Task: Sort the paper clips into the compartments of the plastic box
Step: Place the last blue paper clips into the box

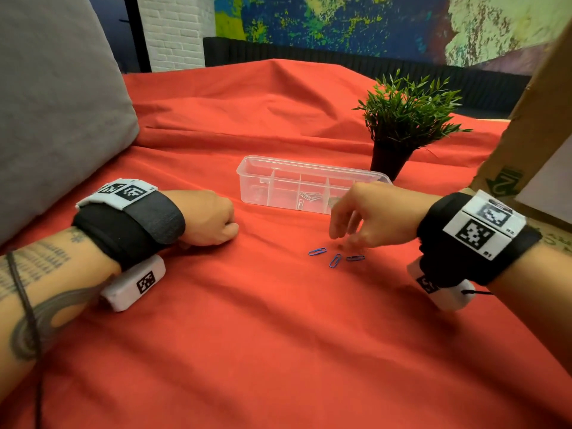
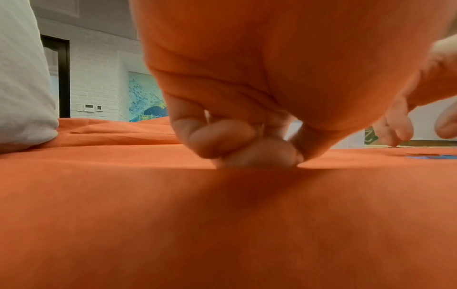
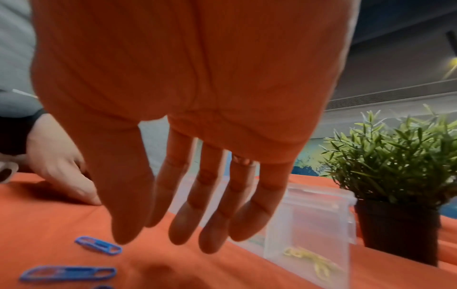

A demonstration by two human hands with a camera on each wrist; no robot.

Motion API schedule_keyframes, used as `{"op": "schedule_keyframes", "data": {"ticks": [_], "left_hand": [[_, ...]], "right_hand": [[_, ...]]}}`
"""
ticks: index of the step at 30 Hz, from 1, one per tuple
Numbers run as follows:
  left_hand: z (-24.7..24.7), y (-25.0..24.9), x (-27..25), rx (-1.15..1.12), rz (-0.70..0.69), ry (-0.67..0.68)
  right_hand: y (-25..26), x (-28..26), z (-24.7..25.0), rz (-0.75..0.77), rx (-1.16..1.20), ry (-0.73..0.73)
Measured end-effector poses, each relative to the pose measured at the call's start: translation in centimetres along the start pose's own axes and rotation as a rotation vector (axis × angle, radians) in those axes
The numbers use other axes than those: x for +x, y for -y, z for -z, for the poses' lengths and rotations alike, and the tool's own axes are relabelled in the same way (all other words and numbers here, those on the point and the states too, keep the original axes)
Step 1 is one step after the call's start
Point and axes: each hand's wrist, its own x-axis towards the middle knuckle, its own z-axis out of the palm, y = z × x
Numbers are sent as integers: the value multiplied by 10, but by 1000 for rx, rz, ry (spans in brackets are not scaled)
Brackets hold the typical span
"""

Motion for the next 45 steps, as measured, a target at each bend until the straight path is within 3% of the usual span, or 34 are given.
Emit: {"op": "schedule_keyframes", "data": {"ticks": [14,26,32,38,45], "left_hand": [[-3,5,4,7,-18,28],[-1,0,7,43,-40,31],[-6,4,9,68,-55,-5],[-10,7,11,34,-50,-20],[-10,6,12,40,-53,-47]], "right_hand": [[-6,-7,-7,-139,-105,34],[-8,-6,-12,-121,-108,65],[8,11,2,-33,-86,-153],[32,53,31,-7,108,-425],[49,124,26,-76,292,-521]]}}
